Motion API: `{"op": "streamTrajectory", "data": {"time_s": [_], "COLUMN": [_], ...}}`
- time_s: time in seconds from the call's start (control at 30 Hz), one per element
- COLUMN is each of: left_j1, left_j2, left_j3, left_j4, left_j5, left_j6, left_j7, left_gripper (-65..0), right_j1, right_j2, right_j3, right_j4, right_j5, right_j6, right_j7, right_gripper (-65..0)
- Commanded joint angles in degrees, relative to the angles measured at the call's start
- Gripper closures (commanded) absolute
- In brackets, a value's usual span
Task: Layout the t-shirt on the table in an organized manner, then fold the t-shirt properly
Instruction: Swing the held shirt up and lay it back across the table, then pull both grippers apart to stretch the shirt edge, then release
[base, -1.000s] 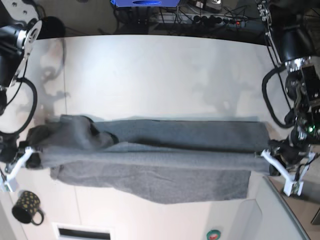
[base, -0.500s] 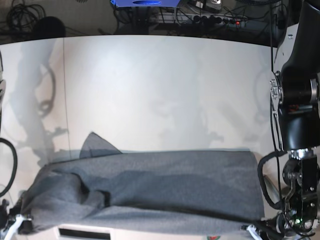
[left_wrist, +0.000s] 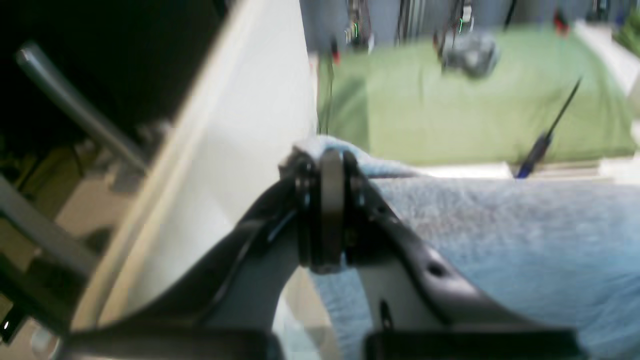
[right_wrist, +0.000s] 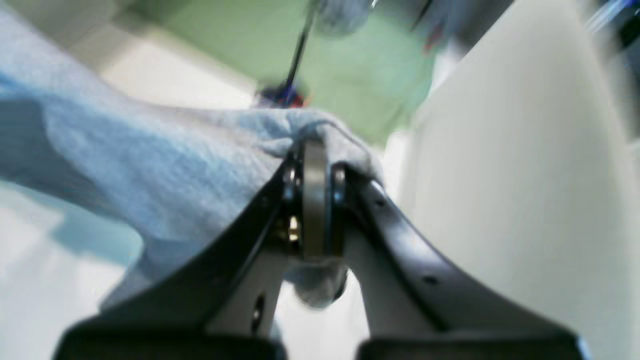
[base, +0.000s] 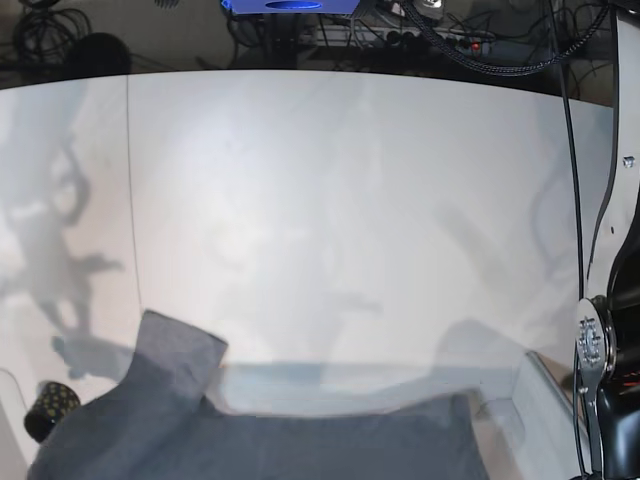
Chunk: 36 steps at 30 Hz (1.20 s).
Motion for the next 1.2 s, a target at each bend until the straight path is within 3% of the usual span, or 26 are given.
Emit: {"op": "streamTrajectory", "data": {"time_s": [0.0, 0.1, 0.2, 0.3, 0.37, 0.47, 0.57, 0.77, 0.9, 1.17], "left_j1": [-1.1, -1.1, -1.1, -1.1, 2.7, 19.6, 38.2, 64.2, 74.3, 81.4], "left_j2": [0.3, -0.1, -1.7, -3.2, -4.1, -6.5, -7.1, -6.2, -5.5, -4.3], "left_j3": [-0.1, -0.3, -4.9, -9.7, -10.0, -10.4, -10.5, -15.5, -19.3, -23.1], "left_j4": [-0.1, 0.6, 6.7, 17.8, 28.0, 44.5, 57.1, 60.7, 60.6, 59.4], "left_j5": [-0.2, -0.3, -0.3, -0.3, -0.3, -0.3, 0.3, -0.1, 0.3, 0.1], "left_j6": [0.1, 0.1, 0.0, -0.1, -0.9, -3.8, -4.6, -4.6, -4.8, -4.8], "left_j7": [-0.2, -0.2, 4.6, 14.9, 19.6, 23.7, 24.2, 23.3, 16.0, 15.3], "left_gripper": [0.0, 0.0, 0.0, 0.0, 0.0, 0.0, 0.0, 0.0, 0.0, 0.0], "right_j1": [3.4, 3.4, 3.2, -8.3, -19.9, -39.2, -55.0, -74.3, -79.0, -80.7], "right_j2": [1.1, 3.7, 6.9, 7.7, 7.2, 1.5, -6.5, -16.7, -19.0, -19.4], "right_j3": [0.3, 0.3, 1.4, 9.5, 15.6, 24.3, 29.5, 29.7, 30.0, 30.2], "right_j4": [1.4, 7.7, 18.0, 29.3, 33.5, 37.0, 39.4, 41.2, 41.7, 41.3], "right_j5": [0.6, 1.0, 1.3, 1.8, 1.9, 1.9, 1.8, 1.6, 1.6, 1.6], "right_j6": [-0.1, 0.1, 0.1, 0.1, 0.1, 0.1, 0.2, 0.2, 0.1, -0.1], "right_j7": [1.6, 1.5, -5.7, -17.0, -19.6, -19.6, -17.5, -12.8, -13.1, -13.3], "right_gripper": [0.0, 0.0, 0.0, 0.0, 0.0, 0.0, 0.0, 0.0, 0.0, 0.0]}}
